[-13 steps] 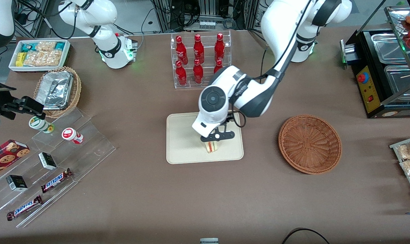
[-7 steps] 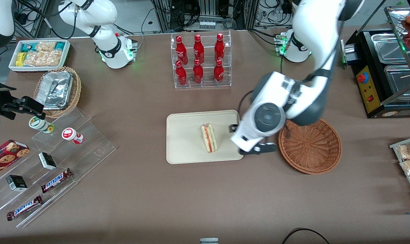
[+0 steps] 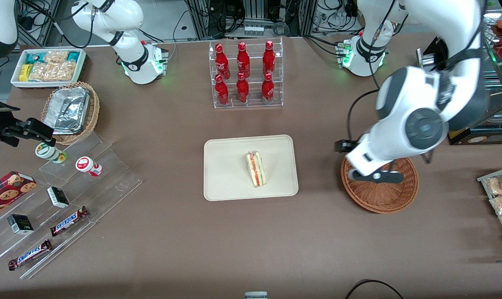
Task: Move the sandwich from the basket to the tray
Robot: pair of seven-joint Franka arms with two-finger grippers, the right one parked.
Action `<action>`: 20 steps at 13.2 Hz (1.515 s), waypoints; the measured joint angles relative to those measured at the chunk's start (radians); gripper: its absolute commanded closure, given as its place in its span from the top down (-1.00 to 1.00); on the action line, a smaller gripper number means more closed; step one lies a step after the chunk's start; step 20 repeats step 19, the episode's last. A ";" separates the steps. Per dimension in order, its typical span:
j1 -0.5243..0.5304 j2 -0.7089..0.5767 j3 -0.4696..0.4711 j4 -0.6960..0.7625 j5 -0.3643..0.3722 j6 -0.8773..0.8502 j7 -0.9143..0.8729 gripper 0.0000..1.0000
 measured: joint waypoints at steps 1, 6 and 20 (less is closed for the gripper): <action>0.000 -0.032 0.024 -0.017 0.000 -0.013 0.007 1.00; 0.020 -0.172 0.054 -0.062 0.024 -0.088 0.009 1.00; 0.514 -0.301 -0.351 -0.086 0.074 -0.251 0.013 1.00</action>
